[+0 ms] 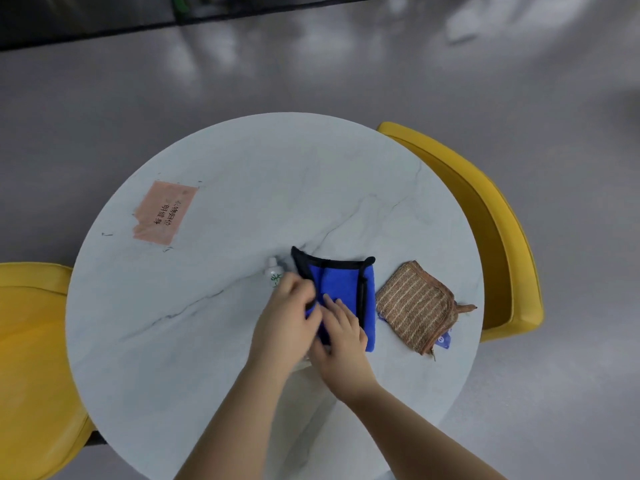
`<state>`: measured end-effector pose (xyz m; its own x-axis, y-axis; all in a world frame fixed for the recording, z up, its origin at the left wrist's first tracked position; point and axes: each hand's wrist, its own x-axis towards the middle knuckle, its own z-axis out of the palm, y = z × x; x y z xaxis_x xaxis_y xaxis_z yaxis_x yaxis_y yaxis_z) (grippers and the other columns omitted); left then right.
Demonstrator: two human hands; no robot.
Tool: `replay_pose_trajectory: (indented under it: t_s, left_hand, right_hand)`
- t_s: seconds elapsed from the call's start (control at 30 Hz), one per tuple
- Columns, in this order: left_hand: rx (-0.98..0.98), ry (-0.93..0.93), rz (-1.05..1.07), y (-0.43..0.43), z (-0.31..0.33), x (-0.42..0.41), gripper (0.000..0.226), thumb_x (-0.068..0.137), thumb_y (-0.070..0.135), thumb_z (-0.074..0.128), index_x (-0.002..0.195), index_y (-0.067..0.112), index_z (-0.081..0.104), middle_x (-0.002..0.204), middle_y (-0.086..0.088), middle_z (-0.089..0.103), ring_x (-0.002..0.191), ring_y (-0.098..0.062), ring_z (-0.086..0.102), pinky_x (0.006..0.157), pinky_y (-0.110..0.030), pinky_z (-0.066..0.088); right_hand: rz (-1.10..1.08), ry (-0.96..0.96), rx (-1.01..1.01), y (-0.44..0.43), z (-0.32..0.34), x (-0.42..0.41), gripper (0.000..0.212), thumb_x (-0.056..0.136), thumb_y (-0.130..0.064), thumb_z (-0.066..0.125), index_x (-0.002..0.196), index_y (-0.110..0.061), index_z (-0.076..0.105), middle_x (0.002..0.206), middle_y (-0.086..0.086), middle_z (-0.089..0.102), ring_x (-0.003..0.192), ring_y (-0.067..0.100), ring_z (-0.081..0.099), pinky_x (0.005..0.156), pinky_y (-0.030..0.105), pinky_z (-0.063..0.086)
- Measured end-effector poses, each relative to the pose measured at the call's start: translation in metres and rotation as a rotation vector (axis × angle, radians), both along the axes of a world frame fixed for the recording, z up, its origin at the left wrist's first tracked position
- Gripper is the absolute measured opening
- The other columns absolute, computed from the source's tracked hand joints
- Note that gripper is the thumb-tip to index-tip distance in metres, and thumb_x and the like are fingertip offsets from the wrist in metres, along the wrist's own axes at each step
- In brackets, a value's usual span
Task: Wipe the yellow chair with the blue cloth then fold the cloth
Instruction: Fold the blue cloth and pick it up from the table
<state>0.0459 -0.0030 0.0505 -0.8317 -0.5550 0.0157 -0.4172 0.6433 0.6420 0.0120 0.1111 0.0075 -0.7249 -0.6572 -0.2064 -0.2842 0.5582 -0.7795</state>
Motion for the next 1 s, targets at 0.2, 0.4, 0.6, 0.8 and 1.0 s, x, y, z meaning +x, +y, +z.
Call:
replay_pose_trajectory:
  t_s: [0.2, 0.4, 0.6, 0.8, 1.0]
  left_hand:
    - [-0.035, -0.013, -0.390, 0.055, -0.005, -0.043, 0.031, 0.086, 0.017, 0.062, 0.116, 0.020, 0.056, 0.114, 0.005, 0.056, 0.107, -0.015, 0.050, 0.091, -0.033, 0.047]
    - [0.397, -0.153, -0.006, 0.044, -0.032, -0.038, 0.024, 0.095, 0.044, 0.054, 0.111, 0.027, 0.054, 0.079, 0.009, 0.058, 0.074, -0.005, 0.056, 0.072, -0.027, 0.047]
    - [0.023, -0.464, -0.098, 0.038, -0.031, -0.041, 0.039, 0.097, 0.036, 0.051, 0.130, 0.023, 0.037, 0.088, 0.004, 0.058, 0.085, -0.019, 0.060, 0.062, -0.031, 0.043]
    - [0.082, -0.425, 0.278, 0.048, -0.044, -0.026, 0.055, 0.081, 0.056, 0.064, 0.115, 0.020, 0.040, 0.105, 0.006, 0.055, 0.095, -0.016, 0.059, 0.063, -0.032, 0.050]
    - [0.237, -0.300, 0.264, 0.034, -0.041, -0.044, 0.035, 0.078, 0.039, 0.072, 0.093, 0.017, 0.049, 0.095, 0.004, 0.052, 0.089, -0.020, 0.055, 0.071, -0.033, 0.047]
  right_hand:
    - [-0.395, -0.333, -0.378, 0.052, 0.024, -0.017, 0.019, 0.087, -0.002, 0.060, 0.102, -0.014, 0.058, 0.083, -0.009, 0.067, 0.079, 0.003, 0.061, 0.069, 0.018, 0.048]
    - [-0.609, -0.192, -0.130, 0.080, 0.023, -0.038, 0.009, 0.093, -0.028, 0.059, 0.086, -0.032, 0.064, 0.078, -0.015, 0.068, 0.077, 0.007, 0.064, 0.069, 0.029, 0.050]
    - [-0.396, -0.029, 0.201, 0.024, 0.022, -0.077, 0.051, 0.078, -0.069, 0.055, 0.109, -0.027, 0.052, 0.110, -0.013, 0.052, 0.091, 0.008, 0.056, 0.067, 0.031, 0.044]
    - [-0.376, -0.010, 0.452, -0.008, 0.006, -0.088, 0.067, 0.075, -0.064, 0.061, 0.119, -0.018, 0.044, 0.115, 0.001, 0.051, 0.104, 0.024, 0.056, 0.074, 0.035, 0.045]
    - [-0.541, -0.234, -0.021, -0.009, 0.004, -0.083, 0.029, 0.078, -0.042, 0.071, 0.086, -0.018, 0.057, 0.081, -0.005, 0.061, 0.073, 0.013, 0.058, 0.064, 0.032, 0.045]
